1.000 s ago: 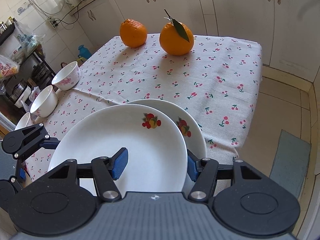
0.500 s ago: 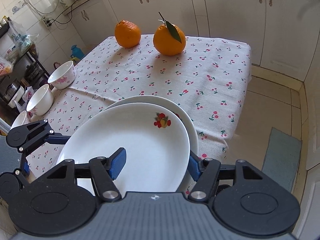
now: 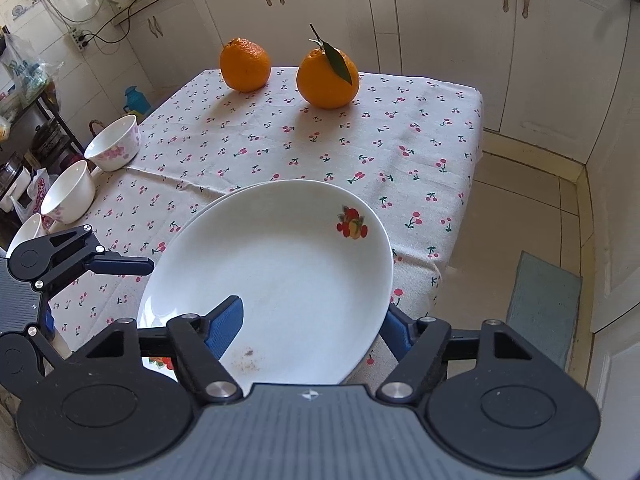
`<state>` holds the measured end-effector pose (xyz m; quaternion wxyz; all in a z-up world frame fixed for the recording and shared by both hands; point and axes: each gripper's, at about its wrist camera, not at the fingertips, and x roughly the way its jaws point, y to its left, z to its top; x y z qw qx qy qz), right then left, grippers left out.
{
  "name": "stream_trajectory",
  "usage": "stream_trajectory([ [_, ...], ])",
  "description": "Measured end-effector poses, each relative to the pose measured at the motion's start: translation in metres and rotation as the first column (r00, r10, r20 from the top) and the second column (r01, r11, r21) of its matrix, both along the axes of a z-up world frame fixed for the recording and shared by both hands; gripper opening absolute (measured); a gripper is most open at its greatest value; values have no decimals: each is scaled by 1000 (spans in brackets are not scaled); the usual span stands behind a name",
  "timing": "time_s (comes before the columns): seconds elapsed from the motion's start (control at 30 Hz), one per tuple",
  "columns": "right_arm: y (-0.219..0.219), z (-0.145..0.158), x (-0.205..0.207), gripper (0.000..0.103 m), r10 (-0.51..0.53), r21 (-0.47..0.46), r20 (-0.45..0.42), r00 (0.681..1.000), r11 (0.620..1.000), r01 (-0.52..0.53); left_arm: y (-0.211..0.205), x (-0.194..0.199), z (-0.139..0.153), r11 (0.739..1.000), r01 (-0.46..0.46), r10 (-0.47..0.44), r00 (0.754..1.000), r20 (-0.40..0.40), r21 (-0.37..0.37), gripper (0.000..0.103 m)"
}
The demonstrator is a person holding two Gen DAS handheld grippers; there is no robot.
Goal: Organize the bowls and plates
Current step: 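Lower the plate onto the plate stack and open the right gripper, then withdraw the right gripper from the stack and move it to the bowls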
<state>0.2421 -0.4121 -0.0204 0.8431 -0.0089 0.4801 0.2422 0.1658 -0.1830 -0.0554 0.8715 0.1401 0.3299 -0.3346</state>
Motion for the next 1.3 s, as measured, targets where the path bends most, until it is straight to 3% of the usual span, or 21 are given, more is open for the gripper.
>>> stream_trajectory([
  [0.2,10,-5,-8,91,-4,-80,9,1000,997,5,5,-6,3,1000,4,-4,1000,11,-8,92],
  [0.33,17,0,-18,103,-2,-105,50,999,994,7,10,-10,7,1000,6,-5,999,33,-16,92],
  [0.73,73,34,-62,103,-72,-178,264,962,977,122,51,-41,37,997,-15,29,982,188,-75,101],
  [1.0,139,35,-83,103,-107,-150,298,949,976,157,116,-65,51,993,-88,104,973,204,-84,101],
  [1.3,224,18,-100,103,-40,-176,329,943,979,103,201,-91,52,971,-232,239,955,176,-57,101],
])
